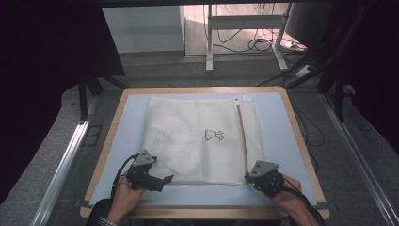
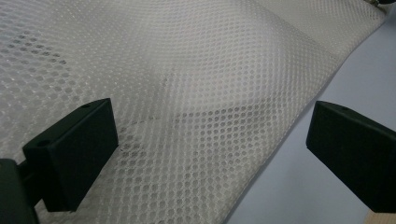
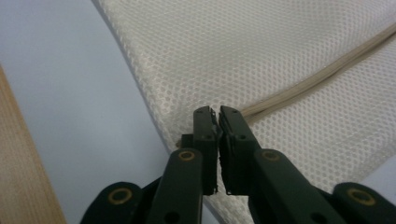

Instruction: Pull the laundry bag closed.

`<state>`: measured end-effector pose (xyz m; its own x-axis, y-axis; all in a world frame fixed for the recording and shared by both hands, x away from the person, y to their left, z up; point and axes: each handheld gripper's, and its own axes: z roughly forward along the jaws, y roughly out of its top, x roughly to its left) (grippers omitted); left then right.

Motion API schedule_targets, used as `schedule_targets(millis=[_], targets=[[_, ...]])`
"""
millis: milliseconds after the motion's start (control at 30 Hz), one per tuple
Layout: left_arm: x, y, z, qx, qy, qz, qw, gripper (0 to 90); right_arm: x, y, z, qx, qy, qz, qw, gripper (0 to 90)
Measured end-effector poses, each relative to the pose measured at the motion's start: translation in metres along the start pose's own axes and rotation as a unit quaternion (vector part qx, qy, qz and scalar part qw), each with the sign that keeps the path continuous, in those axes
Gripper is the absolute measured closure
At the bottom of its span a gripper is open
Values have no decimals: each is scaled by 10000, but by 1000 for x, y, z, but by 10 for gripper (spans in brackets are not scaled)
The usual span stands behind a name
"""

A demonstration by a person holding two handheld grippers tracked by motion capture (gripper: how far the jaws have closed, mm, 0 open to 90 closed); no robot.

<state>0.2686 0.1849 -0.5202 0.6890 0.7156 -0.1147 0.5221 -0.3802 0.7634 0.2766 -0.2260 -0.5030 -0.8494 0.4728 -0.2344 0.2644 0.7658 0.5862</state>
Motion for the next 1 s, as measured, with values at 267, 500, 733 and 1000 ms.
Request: schedule_targets(millis=[267,500,733,1000], targets=[[-11,7,3,6,-70,169,9998,14,-1,0,0,-46,16,67,10000,855],[-21,15,3,19,31,414,9991,126,-6,-2,-3,-162,137,326,9992,852],[-23,21,1,-197,-168,441,9987,235,-7,-3,-2,-119,170,381,9991,852],[-23,26,2,-252,-323,406,9983,318,-7,-3,-2,-64,153,361,9992,852]])
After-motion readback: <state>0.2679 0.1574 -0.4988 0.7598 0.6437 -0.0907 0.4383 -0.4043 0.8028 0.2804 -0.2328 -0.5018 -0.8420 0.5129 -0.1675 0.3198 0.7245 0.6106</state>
